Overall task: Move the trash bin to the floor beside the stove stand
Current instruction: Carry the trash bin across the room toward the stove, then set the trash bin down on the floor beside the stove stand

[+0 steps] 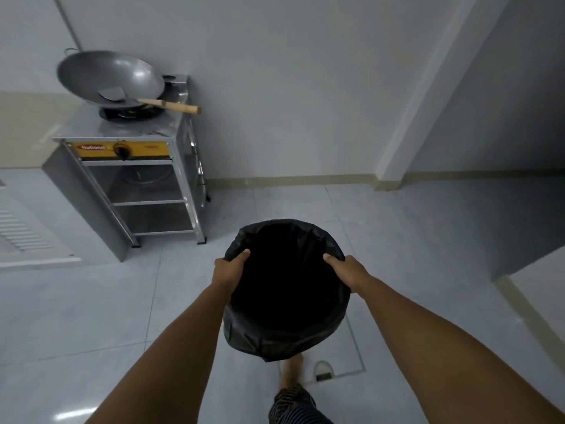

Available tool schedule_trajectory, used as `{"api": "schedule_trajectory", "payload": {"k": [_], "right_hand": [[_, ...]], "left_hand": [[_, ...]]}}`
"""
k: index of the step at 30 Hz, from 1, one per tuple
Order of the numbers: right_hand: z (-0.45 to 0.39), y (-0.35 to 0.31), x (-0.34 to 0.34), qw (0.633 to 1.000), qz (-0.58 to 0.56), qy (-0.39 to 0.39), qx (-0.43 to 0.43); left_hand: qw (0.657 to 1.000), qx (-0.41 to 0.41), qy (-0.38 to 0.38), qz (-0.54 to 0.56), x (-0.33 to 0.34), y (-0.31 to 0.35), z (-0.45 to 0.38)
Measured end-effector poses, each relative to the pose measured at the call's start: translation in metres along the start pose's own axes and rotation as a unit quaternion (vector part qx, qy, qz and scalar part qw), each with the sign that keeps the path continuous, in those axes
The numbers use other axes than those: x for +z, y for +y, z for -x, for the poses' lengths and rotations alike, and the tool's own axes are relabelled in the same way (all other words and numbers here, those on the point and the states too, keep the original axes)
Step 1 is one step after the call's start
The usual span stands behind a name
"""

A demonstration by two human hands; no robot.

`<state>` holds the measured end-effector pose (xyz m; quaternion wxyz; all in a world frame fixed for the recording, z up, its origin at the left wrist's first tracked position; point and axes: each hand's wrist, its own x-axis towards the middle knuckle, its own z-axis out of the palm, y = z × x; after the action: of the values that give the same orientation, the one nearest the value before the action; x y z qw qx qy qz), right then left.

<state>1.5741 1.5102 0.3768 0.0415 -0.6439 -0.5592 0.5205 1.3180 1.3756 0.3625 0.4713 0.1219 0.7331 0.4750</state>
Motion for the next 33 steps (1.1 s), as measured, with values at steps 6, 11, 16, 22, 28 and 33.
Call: {"api": "schedule_trajectory", "payload": {"k": [6, 11, 16, 22, 28, 33], "right_hand": [[-0.111, -0.079, -0.016, 0.999, 0.022, -0.03, -0.002], [-0.183, -0.152, -0.02, 0.998, 0.05, -0.037, -0.02], [-0.258, -0.205, -0.01, 0.995, 0.073, -0.061, -0.018], [-0.358, -0.263, 0.019, 0.994, 0.084, -0.067, -0.006], [-0.446, -0.309, 0.054, 0.995, 0.078, -0.051, 0.029], [-0.526, -0.327, 0.087, 0.992, 0.095, -0.056, 0.053]], "left_hand": [[0.999, -0.014, 0.021, 0.036, 0.018, 0.055, -0.098], [0.997, -0.026, 0.044, 0.062, 0.024, 0.098, -0.169], [0.993, -0.043, 0.077, 0.084, 0.019, 0.114, -0.256], [0.99, -0.062, 0.087, 0.094, 0.017, 0.169, -0.339], [0.99, -0.087, 0.083, 0.076, 0.011, 0.204, -0.451], [0.987, -0.126, 0.078, 0.062, 0.006, 0.196, -0.544]]}}
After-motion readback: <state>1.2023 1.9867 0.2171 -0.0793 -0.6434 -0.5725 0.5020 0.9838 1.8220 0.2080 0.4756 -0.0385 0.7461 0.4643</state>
